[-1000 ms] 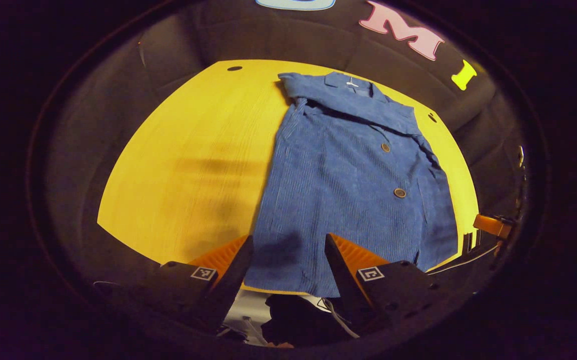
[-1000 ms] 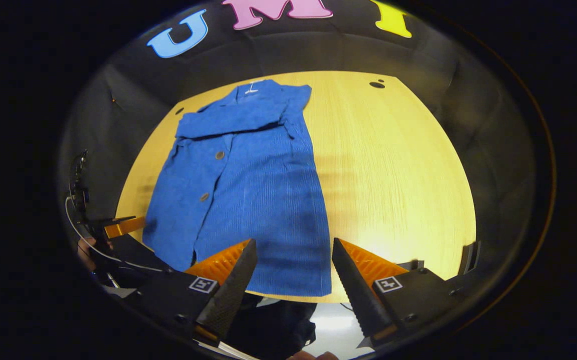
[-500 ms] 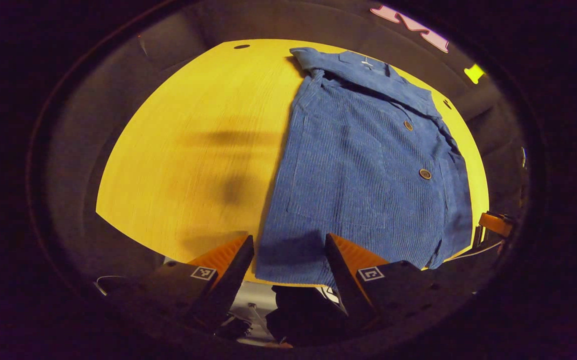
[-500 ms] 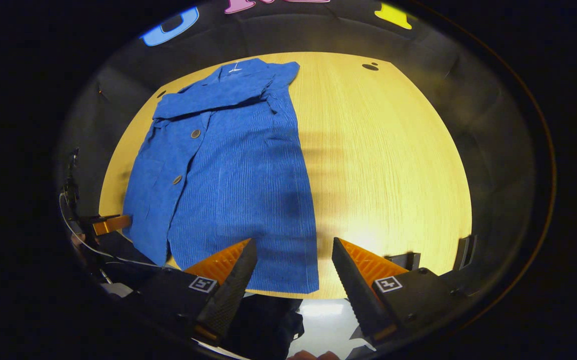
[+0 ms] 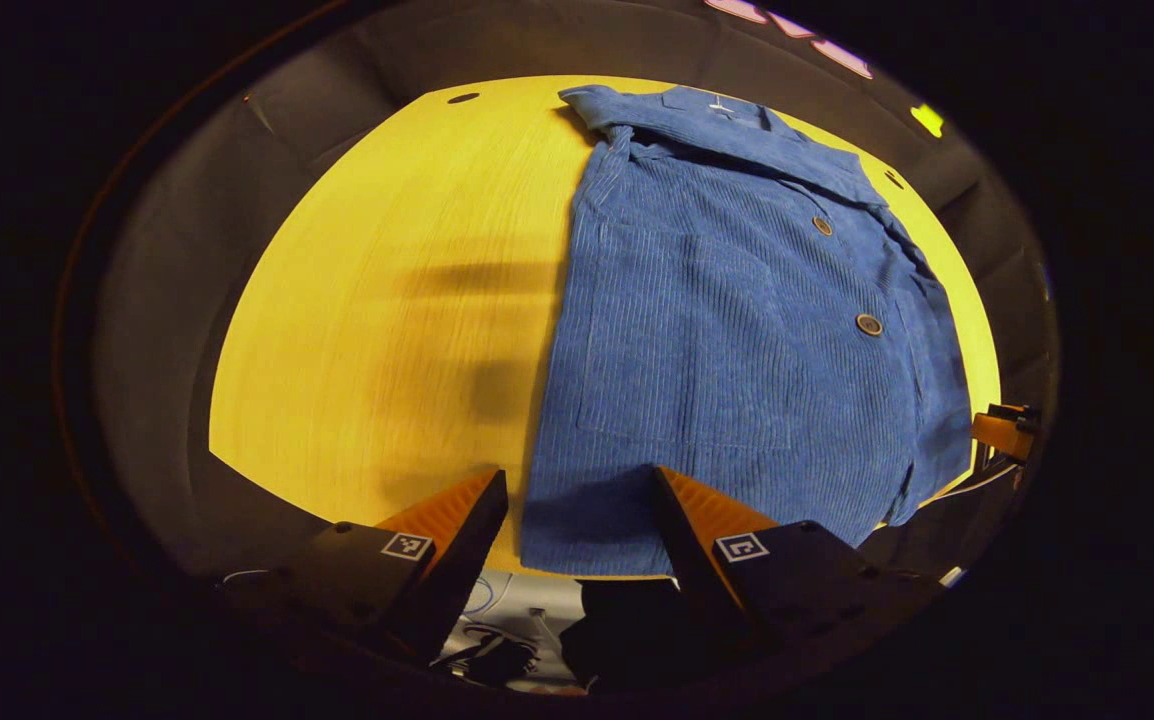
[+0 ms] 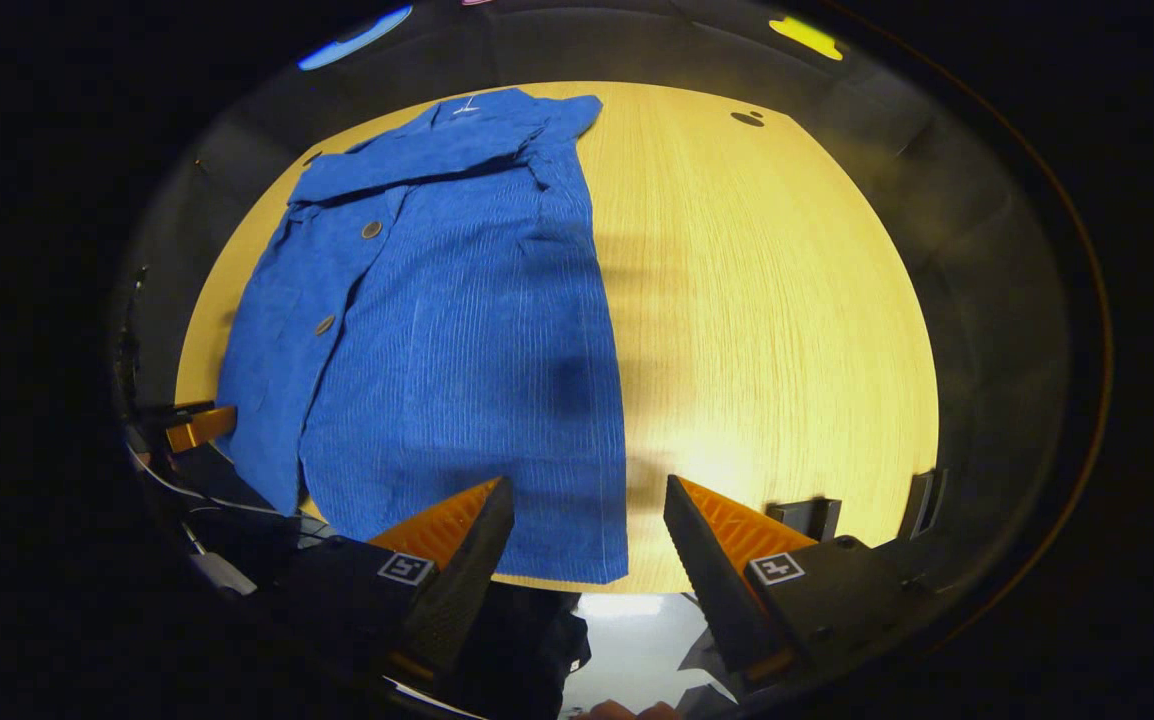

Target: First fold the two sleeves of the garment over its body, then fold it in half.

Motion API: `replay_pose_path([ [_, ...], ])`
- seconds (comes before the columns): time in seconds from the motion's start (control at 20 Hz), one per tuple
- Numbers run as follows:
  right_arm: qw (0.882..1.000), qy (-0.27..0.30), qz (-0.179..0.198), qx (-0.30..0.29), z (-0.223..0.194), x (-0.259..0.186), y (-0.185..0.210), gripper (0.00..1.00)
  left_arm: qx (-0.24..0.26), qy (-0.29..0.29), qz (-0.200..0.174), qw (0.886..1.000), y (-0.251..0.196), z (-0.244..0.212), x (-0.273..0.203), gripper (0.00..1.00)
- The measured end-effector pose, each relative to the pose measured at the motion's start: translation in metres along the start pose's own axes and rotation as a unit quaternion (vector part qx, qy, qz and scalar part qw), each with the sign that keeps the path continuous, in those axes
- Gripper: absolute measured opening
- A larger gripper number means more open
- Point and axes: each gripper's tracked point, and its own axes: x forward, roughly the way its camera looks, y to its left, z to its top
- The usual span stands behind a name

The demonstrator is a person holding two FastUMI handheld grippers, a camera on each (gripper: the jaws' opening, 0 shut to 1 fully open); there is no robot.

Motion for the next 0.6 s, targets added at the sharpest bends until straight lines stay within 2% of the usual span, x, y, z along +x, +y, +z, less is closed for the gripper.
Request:
replay_pose_path([
  [0.45, 0.999, 0.032, -0.004, 0.002, -0.015, 0.018, 0.005, 0.98, -0.006, 0.016, -0.005, 1.000, 0.000, 0.002, 0.000, 0.86],
  [0.6, 0.999, 0.045, 0.001, 0.007, -0.022, 0.023, 0.008, 0.98, 0.005, 0.020, -0.006, 1.000, 0.000, 0.002, 0.000, 0.86],
])
